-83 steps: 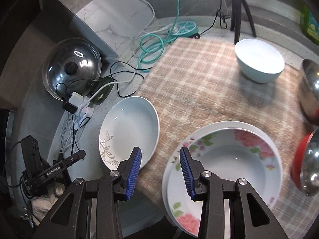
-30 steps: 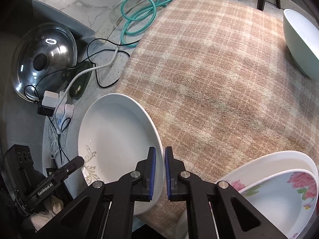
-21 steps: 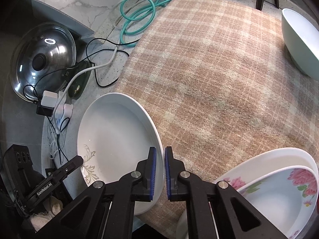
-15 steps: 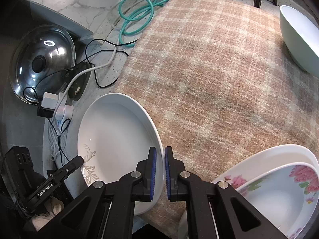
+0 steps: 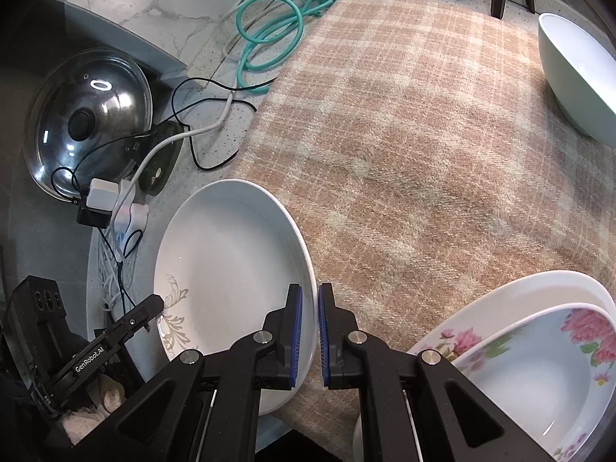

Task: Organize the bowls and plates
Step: 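Lift the white leaf-pattern plate and carry it toward the floral stack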

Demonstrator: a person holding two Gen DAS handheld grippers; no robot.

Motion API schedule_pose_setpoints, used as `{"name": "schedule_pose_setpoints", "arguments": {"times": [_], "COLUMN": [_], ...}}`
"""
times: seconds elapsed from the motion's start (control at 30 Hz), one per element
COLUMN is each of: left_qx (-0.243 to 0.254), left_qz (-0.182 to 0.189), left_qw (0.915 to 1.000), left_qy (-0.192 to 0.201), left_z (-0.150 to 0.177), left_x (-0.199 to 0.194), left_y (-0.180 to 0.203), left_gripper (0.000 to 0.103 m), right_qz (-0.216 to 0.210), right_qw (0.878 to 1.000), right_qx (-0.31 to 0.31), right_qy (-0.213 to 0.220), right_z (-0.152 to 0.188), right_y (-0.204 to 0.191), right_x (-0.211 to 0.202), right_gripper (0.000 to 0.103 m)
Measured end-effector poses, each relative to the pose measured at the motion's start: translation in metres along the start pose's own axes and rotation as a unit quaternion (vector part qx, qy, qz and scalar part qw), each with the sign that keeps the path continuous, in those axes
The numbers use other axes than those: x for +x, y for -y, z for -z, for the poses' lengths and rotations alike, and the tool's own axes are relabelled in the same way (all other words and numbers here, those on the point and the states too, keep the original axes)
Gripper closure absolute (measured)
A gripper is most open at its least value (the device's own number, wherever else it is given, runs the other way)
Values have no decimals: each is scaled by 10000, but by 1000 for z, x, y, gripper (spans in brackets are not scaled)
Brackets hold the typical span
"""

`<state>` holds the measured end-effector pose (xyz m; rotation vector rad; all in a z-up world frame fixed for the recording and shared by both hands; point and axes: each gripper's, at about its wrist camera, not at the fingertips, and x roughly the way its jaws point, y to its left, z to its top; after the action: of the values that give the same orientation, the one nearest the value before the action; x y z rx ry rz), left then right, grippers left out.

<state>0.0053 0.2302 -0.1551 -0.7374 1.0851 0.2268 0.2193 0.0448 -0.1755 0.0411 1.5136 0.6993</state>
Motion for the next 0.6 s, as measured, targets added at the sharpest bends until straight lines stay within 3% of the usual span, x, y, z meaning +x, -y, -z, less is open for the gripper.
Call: {"name": "schedule_pose_setpoints", "arguments": {"times": [0.6], "left_qx": [260], "left_qz": [251], "left_qw": [9992], "left_qy": [199], "left_z": [-11], "left_x": [-19], "left_y": [26], "left_gripper": [94], "right_qz": [-113], "right_qw": [9992], "right_qx": [114], "right_qy": [356], "right_z": [7], "right_y": [6], "right_x": [-39], "right_gripper": [95]}}
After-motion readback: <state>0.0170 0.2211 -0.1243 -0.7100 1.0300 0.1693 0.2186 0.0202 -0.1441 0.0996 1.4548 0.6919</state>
